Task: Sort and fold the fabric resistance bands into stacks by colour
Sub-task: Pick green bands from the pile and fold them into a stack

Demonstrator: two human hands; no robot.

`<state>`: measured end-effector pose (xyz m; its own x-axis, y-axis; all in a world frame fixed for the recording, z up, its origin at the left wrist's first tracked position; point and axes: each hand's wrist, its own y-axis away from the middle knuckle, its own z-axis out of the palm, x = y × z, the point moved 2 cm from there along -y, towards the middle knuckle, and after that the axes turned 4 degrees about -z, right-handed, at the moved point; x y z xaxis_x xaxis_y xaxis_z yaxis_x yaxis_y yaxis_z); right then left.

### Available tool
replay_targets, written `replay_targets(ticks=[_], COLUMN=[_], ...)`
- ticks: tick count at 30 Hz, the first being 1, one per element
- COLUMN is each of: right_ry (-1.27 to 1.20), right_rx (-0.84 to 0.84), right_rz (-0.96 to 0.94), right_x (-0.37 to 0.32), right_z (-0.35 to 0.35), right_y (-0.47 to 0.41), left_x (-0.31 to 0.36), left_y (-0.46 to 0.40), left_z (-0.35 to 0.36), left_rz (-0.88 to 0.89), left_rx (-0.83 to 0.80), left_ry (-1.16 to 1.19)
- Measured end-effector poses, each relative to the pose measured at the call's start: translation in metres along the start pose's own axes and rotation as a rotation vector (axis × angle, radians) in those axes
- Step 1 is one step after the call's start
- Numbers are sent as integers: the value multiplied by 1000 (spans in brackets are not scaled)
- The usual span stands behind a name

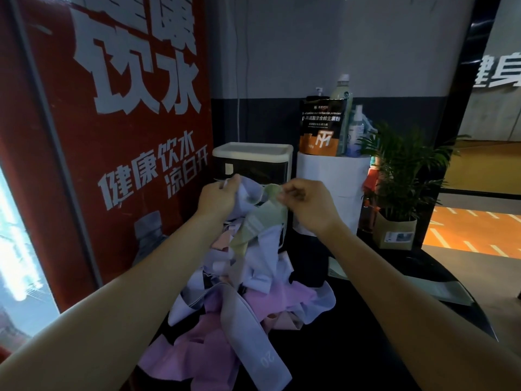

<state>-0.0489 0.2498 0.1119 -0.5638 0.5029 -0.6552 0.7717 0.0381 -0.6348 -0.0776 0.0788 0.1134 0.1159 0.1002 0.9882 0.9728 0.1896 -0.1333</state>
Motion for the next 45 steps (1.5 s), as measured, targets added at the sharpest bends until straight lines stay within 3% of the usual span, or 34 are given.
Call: replay_targets(ticks=[5,11,16,18,19,20,22,25,27,30,33,36,40,45], right_ry=[24,1,-13,-16,-17,-21,-32,-24,-20,35,84,75,85,111], right_rx=[236,364,364,356,352,350,350,359,373,438,471,487,433,290], right_rz=[58,187,285,293,300,311,323,324,322,278,287,301,309,307], right_x=[11,25,37,40,42,43,44,42,40,43,50,54,56,60], right_z=[-26,-42,-39,-38,-37,-36,-37,-41,-49,-68,-80,-79,-73,-59], right_y=[-15,-19,-8,-5,-4,-3,-3,-1,2,5,9,11,13,18], left_x=[-5,-22,-42,-42,-39,-36,-35,-48,-59,-66,-62,-47,-28,-14], left_y=[-17,-15,-14,-8,-4,0,10,20,12,-9,-18,-21,-26,-15], left_z=[-30,-50,-43,-37,-32,-25,-8,16,18,4,-8,-3,5,22], left_rz=[-62,67,-81,-40,59,177,330,369,374,276,277,310,105,95], left_rx=[156,203,-55,31,70,59,-143,-422,-391,-179,-69,25,-6,-85], left_ry=[-111,-328,-857,-1034,-1042,-982,-800,-937,-944,-906,-878,-615,-54,58])
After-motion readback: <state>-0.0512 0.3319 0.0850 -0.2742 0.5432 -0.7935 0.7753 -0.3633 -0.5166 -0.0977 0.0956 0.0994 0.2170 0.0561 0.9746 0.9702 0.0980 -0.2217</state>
